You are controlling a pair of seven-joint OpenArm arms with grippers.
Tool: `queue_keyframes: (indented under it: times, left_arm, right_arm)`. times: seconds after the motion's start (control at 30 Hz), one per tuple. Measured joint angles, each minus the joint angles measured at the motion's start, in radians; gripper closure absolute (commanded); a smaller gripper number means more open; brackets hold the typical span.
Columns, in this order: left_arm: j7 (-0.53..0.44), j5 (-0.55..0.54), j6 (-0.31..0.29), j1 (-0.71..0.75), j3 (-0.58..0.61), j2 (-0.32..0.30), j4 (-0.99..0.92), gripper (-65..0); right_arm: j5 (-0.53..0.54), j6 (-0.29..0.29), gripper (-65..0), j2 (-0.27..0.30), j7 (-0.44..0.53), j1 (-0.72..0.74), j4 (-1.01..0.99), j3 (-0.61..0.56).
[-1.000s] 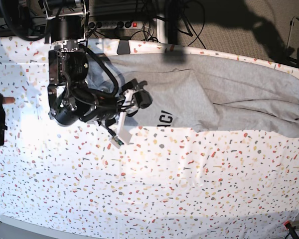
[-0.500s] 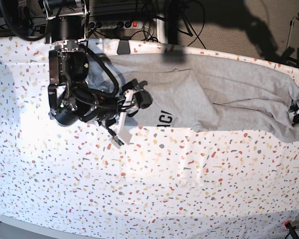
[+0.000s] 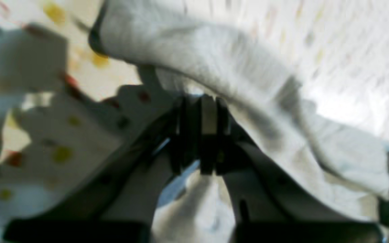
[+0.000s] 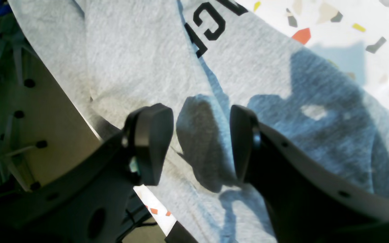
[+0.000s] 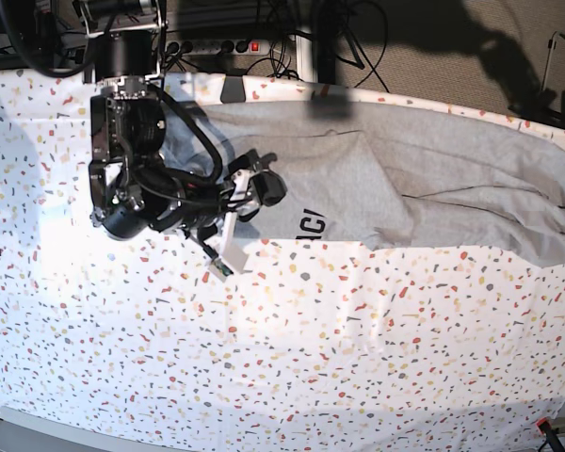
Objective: Fold the T-shirt properly
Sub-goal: 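Lower the folded end onto the shirt and open the right gripper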
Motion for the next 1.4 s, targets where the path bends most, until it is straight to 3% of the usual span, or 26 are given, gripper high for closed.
queue_keyframes:
  times: [0.23,0.33,0.37,0.47,0.63,0.83,0.9,1.03,1.23,1.4]
  left_arm:
    - [0.050,-0.023,0.000,-0.001,0.000,-0.017,0.000,0.0]
    - [0.062,-0.019,0.000,0.002,0.000,-0.017,0.000,-26.4]
    - [0.064,-0.019,0.000,0.002,0.000,-0.017,0.000,-28.4]
    - [0.063,-0.005,0.000,0.005,0.000,-0.017,0.000,-28.3]
    - [-0.029,0.163,0.012,0.008,0.000,0.015,0.000,-28.3]
    - [-0.059,0.165,0.011,0.016,0.000,0.068,0.000,-28.3]
    - [-0.100,0.196,0.086,0.016,0.000,0.076,0.000,-28.3]
    - [-0.187,0.315,0.138,0.015,0.000,0.068,0.000,-28.4]
    - [-0.241,0.311,0.143,0.015,0.000,0.014,0.000,-28.4]
    - [-0.248,0.311,0.142,0.013,0.000,0.023,0.000,-28.4]
  right_arm:
    - [0.000,0.000,-31.6,0.000,0.000,0.000,0.000,0.000]
    - [0.000,0.000,-31.6,0.000,0.000,0.000,0.000,0.000]
    - [0.000,0.000,-31.6,0.000,0.000,0.000,0.000,0.000]
    - [0.000,0.000,-31.6,0.000,0.000,0.000,0.000,0.000]
    - [0.000,0.000,-31.6,0.000,0.000,0.000,0.000,0.000]
    - [0.008,0.000,-31.6,0.002,0.000,0.000,0.000,0.000]
    - [0.007,0.000,-31.6,0.003,-0.002,0.000,0.000,0.000]
    - [0.008,0.000,-31.6,0.003,-0.001,0.000,0.000,0.000]
    - [0.008,0.000,-31.6,0.003,-0.001,0.000,0.000,0.000]
    - [0.008,0.000,-31.6,0.003,-0.001,0.000,0.000,0.000]
